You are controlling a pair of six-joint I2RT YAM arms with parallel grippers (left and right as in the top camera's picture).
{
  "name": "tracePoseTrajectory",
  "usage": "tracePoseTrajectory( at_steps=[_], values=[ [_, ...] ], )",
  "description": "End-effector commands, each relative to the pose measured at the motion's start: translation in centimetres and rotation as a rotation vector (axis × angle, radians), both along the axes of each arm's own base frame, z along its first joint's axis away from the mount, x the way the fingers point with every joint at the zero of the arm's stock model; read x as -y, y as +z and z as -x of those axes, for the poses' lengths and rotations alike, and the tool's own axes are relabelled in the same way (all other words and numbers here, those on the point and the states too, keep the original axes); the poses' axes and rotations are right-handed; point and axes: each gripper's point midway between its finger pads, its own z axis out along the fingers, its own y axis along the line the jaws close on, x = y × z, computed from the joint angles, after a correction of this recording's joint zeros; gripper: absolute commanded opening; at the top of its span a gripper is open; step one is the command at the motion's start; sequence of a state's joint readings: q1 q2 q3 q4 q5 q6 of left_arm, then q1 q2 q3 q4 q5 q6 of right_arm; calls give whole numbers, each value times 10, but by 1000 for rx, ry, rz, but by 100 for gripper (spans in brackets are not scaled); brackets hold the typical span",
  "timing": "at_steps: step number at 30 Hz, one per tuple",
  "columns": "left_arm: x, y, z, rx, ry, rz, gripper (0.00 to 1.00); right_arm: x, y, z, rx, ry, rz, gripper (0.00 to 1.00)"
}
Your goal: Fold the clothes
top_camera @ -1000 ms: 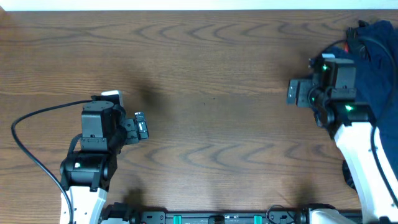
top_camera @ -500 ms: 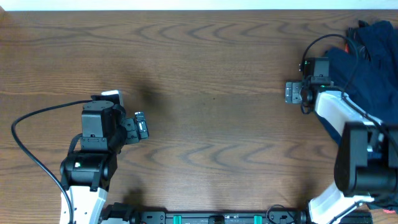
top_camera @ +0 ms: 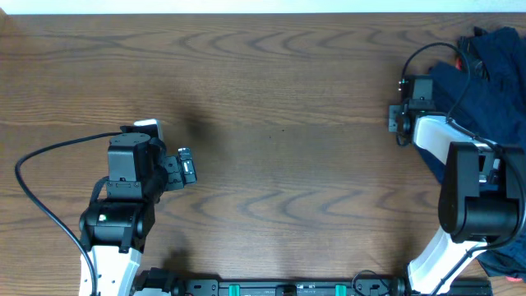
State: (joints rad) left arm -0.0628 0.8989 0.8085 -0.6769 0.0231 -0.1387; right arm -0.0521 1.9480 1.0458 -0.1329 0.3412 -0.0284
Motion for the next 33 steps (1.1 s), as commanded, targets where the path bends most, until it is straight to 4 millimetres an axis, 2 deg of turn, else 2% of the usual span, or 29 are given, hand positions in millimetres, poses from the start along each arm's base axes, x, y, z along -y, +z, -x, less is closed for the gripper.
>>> tracePoseTrajectory(
  at_steps=[1, 4, 7, 10, 15, 18, 20, 22, 23, 24, 26, 27, 28, 30, 33],
  values=[
    [0, 7, -3, 18, 10, 6, 98, 11, -24, 20, -79, -40, 8, 1],
    [0, 7, -3, 18, 10, 6, 98, 4, -9, 16, -61, -16, 8, 1],
    [0, 7, -3, 18, 11, 6, 98, -25, 23, 5, -30, 108, -8, 1],
    [0, 8, -3, 19, 10, 6, 98, -81, 68, -6, 34, 277, -77, 1],
    [0, 8, -4, 24, 10, 7, 98, -198, 159, -14, 237, 513, -185, 1],
    [0, 10, -5, 31, 10, 7, 98, -260, 201, -19, 381, 619, -229, 1],
    [0, 10, -5, 33, 10, 7, 98, -293, 223, -25, 498, 633, -271, 8],
    [0, 10, -6, 36, 10, 8, 98, -310, 238, -32, 593, 602, -316, 17],
    [0, 11, -6, 38, 10, 8, 98, -315, 241, -34, 623, 584, -337, 21],
    [0, 11, -6, 38, 10, 8, 98, -319, 243, -37, 643, 575, -359, 37],
    [0, 11, -6, 37, 10, 8, 98, -319, 241, -39, 644, 565, -365, 78],
    [0, 11, -6, 37, 10, 8, 98, -314, 237, -39, 630, 554, -355, 92],
    [0, 10, -6, 36, 10, 8, 98, -306, 231, -40, 608, 533, -334, 99],
    [0, 10, -6, 35, 10, 8, 98, -282, 223, -40, 568, 465, -267, 99],
    [7, 10, -6, 33, -13, 40, 98, -224, 218, -34, 507, 313, -118, 99]
  ],
)
